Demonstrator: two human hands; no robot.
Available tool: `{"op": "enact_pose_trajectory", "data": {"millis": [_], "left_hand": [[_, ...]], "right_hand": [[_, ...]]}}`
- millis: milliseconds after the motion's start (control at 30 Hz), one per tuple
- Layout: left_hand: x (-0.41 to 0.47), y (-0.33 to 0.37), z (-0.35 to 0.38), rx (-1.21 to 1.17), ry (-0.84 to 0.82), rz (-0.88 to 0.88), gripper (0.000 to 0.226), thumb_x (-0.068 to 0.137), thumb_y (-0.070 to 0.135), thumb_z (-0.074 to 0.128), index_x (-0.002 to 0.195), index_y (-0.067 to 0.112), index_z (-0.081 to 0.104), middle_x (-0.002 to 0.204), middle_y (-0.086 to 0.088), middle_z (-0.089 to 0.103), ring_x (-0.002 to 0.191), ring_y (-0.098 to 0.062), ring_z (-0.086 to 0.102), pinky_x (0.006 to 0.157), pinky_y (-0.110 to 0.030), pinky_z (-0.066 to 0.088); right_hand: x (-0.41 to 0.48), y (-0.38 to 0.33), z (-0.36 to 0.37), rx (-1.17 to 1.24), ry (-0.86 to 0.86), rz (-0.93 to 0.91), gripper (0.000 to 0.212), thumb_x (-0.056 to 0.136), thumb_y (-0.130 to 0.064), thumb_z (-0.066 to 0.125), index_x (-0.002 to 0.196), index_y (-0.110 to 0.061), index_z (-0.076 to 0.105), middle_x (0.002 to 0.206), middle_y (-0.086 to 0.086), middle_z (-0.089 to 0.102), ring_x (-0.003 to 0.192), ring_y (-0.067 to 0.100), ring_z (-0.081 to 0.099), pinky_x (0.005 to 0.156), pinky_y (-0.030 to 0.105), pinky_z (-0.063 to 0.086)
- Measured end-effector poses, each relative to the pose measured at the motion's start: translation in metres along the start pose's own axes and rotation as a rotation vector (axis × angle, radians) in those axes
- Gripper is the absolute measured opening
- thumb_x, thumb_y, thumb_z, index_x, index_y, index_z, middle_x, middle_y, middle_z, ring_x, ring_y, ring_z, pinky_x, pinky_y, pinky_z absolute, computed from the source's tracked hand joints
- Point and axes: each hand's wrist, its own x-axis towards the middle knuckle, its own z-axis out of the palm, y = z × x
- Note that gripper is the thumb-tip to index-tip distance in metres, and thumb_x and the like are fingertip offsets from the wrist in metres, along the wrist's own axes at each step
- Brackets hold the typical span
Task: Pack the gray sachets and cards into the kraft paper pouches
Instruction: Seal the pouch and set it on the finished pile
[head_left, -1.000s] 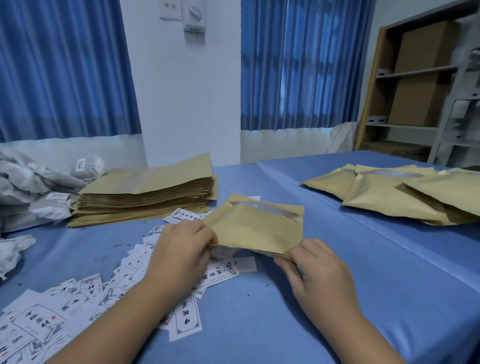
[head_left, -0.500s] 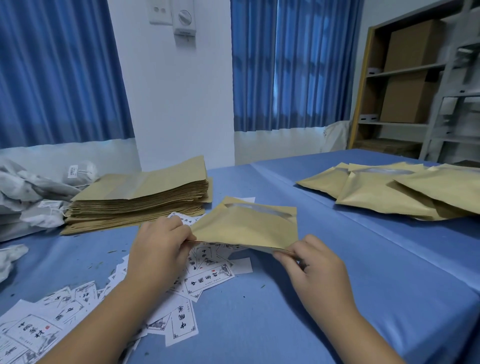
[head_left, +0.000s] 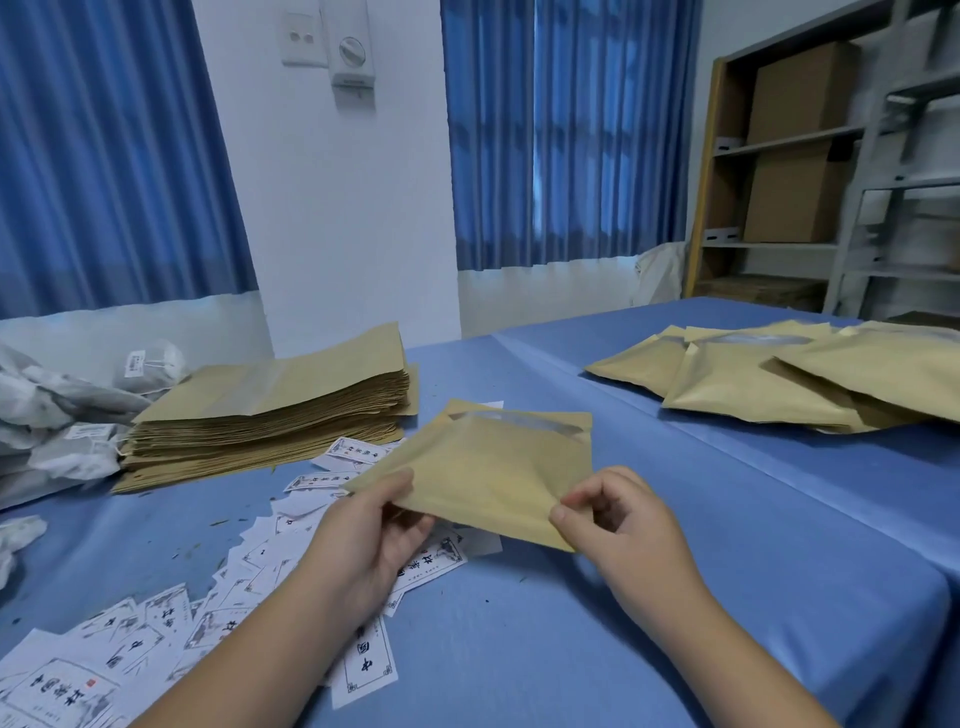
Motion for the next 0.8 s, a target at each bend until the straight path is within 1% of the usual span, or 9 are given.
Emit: {"op": "enact_pose_trajectory", "data": {"millis": [167,267,367,433,500,567,633,700,800], "left_hand": [[0.010,-0.007,0.010,0.030,-0.032,-0.089,0.022,0.094,-0.004,0.046,0.112,0.004,0.055,0.089,-0.017,0.074,0.076,-0.028,0.073,0.056,-0.044,0.060],[0.015,-0.004,0.018,0.008,-0.070,-0.061,0.018,0.095,-0.004,0.044,0.108,0.005,0.054,0.088,-0.017,0.074,0.074,-0.031,0.073,0.051,-0.047,0.058],[0.017,-0.005,0.033,-0.009,-0.116,-0.011,0.019,0.096,-0.005,0.044,0.105,0.007,0.055,0.092,-0.016,0.074,0.085,-0.034,0.071,0.056,-0.054,0.058],[0.018,-0.009,0.048,-0.008,-0.149,0.017,0.019,0.096,-0.004,0.044,0.106,0.007,0.055,0.095,-0.016,0.074,0.089,-0.034,0.070,0.058,-0.056,0.057],[0.018,-0.016,0.065,0.002,-0.198,0.032,0.018,0.097,-0.003,0.044,0.106,0.008,0.056,0.092,-0.014,0.075,0.084,-0.032,0.073,0.055,-0.052,0.058],[0.019,-0.025,0.084,-0.010,-0.242,0.029,0.019,0.098,-0.002,0.044,0.107,0.008,0.056,0.092,-0.013,0.075,0.081,-0.028,0.073,0.054,-0.044,0.058],[0.021,-0.035,0.106,-0.025,-0.289,0.024,0.021,0.098,-0.002,0.045,0.111,0.008,0.057,0.097,-0.012,0.075,0.085,-0.027,0.073,0.054,-0.039,0.058],[0.022,-0.047,0.130,-0.033,-0.337,0.023,0.022,0.098,-0.001,0.044,0.113,0.009,0.057,0.100,-0.011,0.074,0.086,-0.025,0.073,0.055,-0.036,0.058],[0.022,-0.064,0.173,-0.054,-0.422,0.008,0.024,0.098,0.000,0.045,0.117,0.007,0.057,0.105,-0.011,0.073,0.088,-0.022,0.073,0.058,-0.033,0.058]], "right_hand": [[-0.003,0.000,0.000,-0.101,-0.031,-0.028,0.024,0.077,-0.015,0.074,0.085,-0.034,0.061,0.091,-0.016,0.049,0.077,0.008,0.052,0.071,0.020,0.044],[-0.003,-0.002,0.000,-0.084,0.026,-0.012,0.033,0.077,-0.015,0.075,0.095,-0.036,0.058,0.100,-0.019,0.049,0.081,0.008,0.055,0.073,0.021,0.047],[0.000,-0.005,-0.005,0.196,0.141,0.159,0.049,0.076,-0.004,0.074,0.110,-0.031,0.052,0.114,-0.008,0.054,0.076,0.008,0.064,0.067,0.020,0.051],[0.002,-0.005,-0.014,0.398,0.186,0.295,0.060,0.077,-0.001,0.072,0.124,-0.026,0.046,0.116,-0.011,0.056,0.075,0.002,0.067,0.063,0.014,0.050],[0.005,-0.003,-0.030,0.590,0.201,0.407,0.071,0.080,0.001,0.070,0.139,-0.021,0.037,0.121,-0.004,0.058,0.092,0.009,0.068,0.079,0.022,0.052],[0.010,-0.006,-0.053,0.800,0.128,0.434,0.052,0.083,0.004,0.063,0.130,-0.013,0.048,0.119,0.011,0.064,0.097,0.018,0.068,0.079,0.028,0.053],[0.014,-0.016,-0.077,0.790,-0.011,0.429,0.025,0.086,0.001,0.060,0.109,-0.007,0.063,0.108,0.011,0.070,0.083,0.017,0.069,0.063,0.025,0.052],[0.018,-0.019,-0.099,0.717,-0.076,0.433,0.024,0.087,-0.002,0.059,0.109,-0.010,0.061,0.098,0.006,0.072,0.069,0.018,0.066,0.050,0.023,0.046],[0.028,-0.022,-0.134,0.728,-0.017,0.385,0.034,0.089,0.007,0.050,0.117,-0.011,0.055,0.089,0.007,0.071,0.060,0.022,0.065,0.043,0.022,0.046]]}}
